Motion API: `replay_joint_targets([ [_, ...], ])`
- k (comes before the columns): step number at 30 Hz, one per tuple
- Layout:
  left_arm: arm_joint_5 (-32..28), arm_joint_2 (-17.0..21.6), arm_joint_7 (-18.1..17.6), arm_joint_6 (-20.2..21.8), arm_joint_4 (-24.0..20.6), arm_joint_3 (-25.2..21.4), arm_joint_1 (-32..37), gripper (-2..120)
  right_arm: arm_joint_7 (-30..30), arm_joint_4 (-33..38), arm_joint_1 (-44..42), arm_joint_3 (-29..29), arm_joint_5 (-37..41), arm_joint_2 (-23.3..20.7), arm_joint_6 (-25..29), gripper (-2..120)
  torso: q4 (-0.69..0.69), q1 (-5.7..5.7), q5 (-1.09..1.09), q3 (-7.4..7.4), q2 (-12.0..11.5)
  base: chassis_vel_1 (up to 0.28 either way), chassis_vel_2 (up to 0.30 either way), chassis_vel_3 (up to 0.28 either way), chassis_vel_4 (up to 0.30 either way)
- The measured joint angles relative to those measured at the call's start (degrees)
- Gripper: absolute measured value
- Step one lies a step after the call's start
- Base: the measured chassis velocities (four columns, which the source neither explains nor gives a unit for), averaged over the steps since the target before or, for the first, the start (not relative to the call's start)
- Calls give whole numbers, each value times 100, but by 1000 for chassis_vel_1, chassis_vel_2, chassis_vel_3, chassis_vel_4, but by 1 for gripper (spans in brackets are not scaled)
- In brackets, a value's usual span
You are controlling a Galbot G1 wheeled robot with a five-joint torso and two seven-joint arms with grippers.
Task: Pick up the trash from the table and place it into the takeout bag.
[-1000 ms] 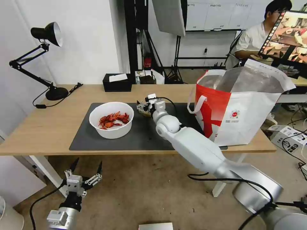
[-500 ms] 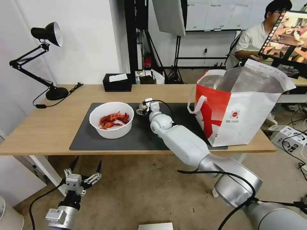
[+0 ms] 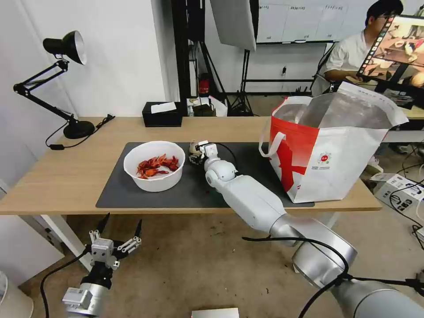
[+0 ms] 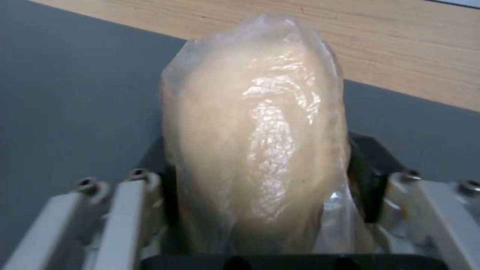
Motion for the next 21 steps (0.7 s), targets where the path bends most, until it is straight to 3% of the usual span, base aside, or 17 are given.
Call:
replay_joint_targets([
  [7, 1, 10, 1, -9, -6, 3, 4, 100, 143, 387, -168, -37, 122, -249, -44, 30, 0, 0, 0, 0, 0, 0, 0, 0, 0],
  [12, -2, 7, 2, -9, -14, 5, 27, 100, 231, 712, -327, -14, 130, -414, 60, 17, 1, 0, 0, 0, -1, 0, 0, 0, 0],
  [15, -1, -3, 1, -9, -52, 6, 73, 100, 489, 1501, -593, -27, -12, -795, 252, 4, 0, 0, 1, 0, 0, 0, 0, 0, 0],
  [21, 32, -20, -2, -9, -69, 60, 84, 100, 798, 2462, -951, -22, -477, -1371, 691, 2, 0, 0, 1, 0, 0, 0, 0, 0, 0],
])
